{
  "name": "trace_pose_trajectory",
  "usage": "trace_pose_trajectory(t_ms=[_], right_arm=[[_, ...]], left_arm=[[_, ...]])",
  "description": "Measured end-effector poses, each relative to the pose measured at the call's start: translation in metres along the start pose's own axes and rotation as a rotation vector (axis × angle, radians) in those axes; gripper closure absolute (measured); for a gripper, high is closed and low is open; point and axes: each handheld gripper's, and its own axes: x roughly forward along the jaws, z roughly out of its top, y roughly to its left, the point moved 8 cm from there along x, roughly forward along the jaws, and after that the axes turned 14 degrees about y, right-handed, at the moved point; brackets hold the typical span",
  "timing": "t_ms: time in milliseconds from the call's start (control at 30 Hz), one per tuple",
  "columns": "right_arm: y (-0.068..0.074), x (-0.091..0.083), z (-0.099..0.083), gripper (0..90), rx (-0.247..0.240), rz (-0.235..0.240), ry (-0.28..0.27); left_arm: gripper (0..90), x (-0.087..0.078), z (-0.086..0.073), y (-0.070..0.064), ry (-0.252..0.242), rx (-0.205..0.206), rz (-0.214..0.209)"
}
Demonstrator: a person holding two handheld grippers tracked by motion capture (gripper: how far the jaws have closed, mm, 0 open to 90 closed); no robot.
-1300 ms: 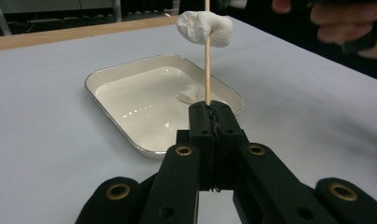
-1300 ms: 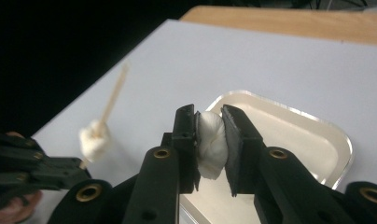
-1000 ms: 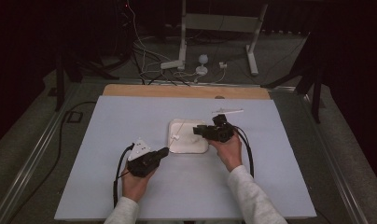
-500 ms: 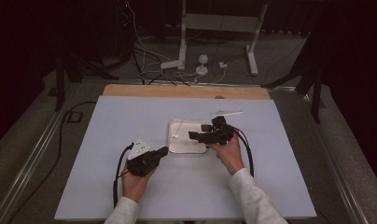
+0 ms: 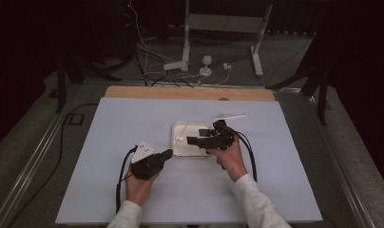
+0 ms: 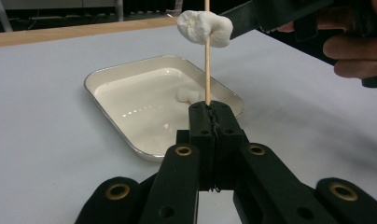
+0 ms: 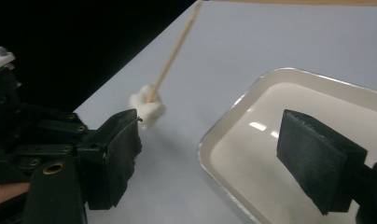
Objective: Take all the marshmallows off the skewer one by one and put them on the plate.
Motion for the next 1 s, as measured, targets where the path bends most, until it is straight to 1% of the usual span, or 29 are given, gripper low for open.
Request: trace_pose_trajectory(t_ms=[33,67,133,267,367,500,633,667,700,800,900,1000], right_arm=[[0.004,0.003,0.000,21.8,0.002,0.022,0.005],[0.004,0.003,0.000,21.8,0.002,0.022,0.005],[0.008,0.006,-0.001,23.1,-0.004,0.036,0.010],[0.017,0.013,-0.002,28.5,-0.022,0.066,0.022],[0.022,0.018,-0.003,34.3,-0.024,0.088,0.032],[0.025,0.023,-0.003,47.0,-0.010,0.133,0.037],[0.025,0.025,-0.003,57.8,0.025,0.171,0.038],[0.026,0.025,-0.003,64.8,0.028,0.182,0.040],[0.026,0.025,-0.003,64.8,0.028,0.182,0.040],[0.028,0.025,-0.003,71.7,0.019,0.183,0.038],[0.029,0.023,-0.002,74.4,0.016,0.187,0.033],[0.029,0.022,-0.002,75.9,0.010,0.180,0.029]], left_arm=[[90.0,0.000,0.000,-0.001,-0.002,0.000,-0.002],[90.0,0.000,0.001,-0.001,-0.003,0.000,-0.004],[90.0,0.001,0.001,-0.003,-0.006,0.001,-0.007],[90.0,0.001,0.002,-0.005,-0.007,0.010,-0.011],[90.0,0.002,0.002,-0.006,-0.008,0.012,-0.015],[90.0,0.002,0.003,-0.009,-0.014,0.022,-0.023],[90.0,0.003,0.003,-0.010,-0.016,0.023,-0.031],[90.0,0.003,0.003,-0.010,-0.016,0.023,-0.034],[90.0,0.003,0.003,-0.011,-0.017,0.023,-0.037],[90.0,0.003,0.003,-0.011,-0.019,0.026,-0.044],[90.0,0.003,0.003,-0.011,-0.019,0.028,-0.047],[90.0,0.004,0.003,-0.011,-0.018,0.033,-0.046]])
